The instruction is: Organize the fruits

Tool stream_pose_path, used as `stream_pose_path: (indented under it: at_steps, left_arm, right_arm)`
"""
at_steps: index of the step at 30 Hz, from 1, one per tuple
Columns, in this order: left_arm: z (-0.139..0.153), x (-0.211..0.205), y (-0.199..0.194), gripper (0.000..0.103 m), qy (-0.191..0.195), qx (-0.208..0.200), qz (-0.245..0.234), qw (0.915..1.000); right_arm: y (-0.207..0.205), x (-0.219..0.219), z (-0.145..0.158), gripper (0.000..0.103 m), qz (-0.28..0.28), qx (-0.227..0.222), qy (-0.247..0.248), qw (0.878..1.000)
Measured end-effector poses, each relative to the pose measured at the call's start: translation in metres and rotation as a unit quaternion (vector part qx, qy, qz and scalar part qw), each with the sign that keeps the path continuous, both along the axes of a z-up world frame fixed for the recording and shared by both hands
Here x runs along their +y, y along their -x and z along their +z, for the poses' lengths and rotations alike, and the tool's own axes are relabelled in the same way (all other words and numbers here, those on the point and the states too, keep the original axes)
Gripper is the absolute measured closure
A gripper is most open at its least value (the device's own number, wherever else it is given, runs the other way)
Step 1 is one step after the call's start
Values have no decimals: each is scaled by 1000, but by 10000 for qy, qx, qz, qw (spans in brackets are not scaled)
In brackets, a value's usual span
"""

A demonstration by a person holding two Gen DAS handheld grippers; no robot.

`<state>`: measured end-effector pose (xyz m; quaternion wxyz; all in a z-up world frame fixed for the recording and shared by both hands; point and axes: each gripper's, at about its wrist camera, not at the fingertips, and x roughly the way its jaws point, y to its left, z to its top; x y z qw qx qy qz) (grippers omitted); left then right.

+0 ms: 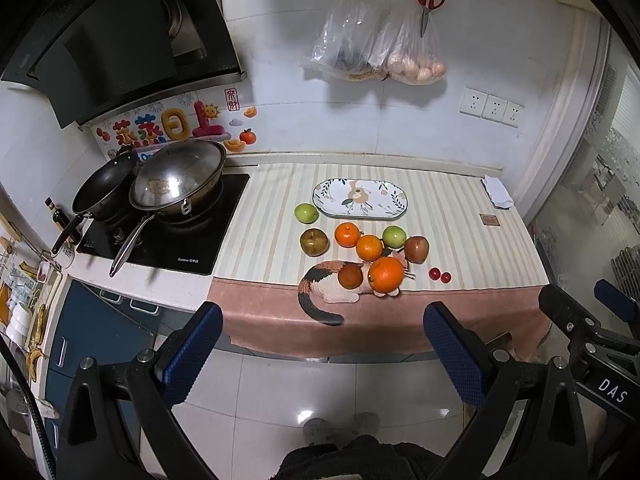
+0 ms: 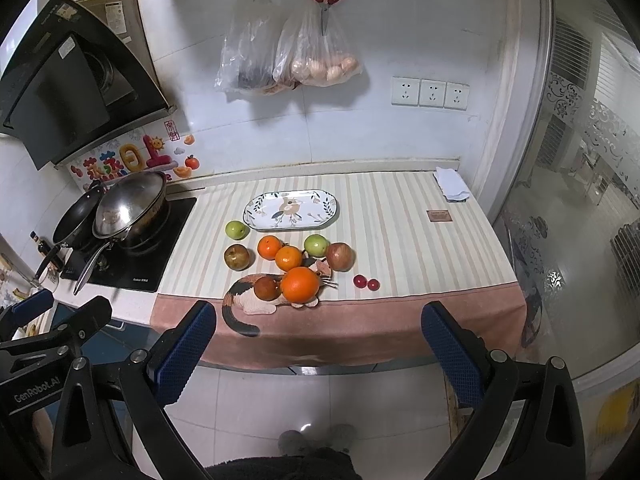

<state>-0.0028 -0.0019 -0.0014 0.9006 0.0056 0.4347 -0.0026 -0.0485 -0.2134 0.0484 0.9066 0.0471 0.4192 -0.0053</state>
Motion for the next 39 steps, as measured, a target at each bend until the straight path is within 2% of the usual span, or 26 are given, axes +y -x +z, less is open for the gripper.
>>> stream_pose_path:
  at_steps: [28, 33, 39]
  left_arm:
    - [2, 4, 3, 0, 20, -19, 1, 10000]
    - [5, 20, -7, 0, 121, 29, -52, 9999]
    - [-6, 33, -33, 0, 150, 43, -132, 9998]
  right_arm:
    - [5, 5, 8, 0, -17, -127, -75, 9999]
    - [0, 9, 6, 0, -158, -139, -210, 9996]
    - [-11, 19, -2, 0, -340, -102, -258, 9990]
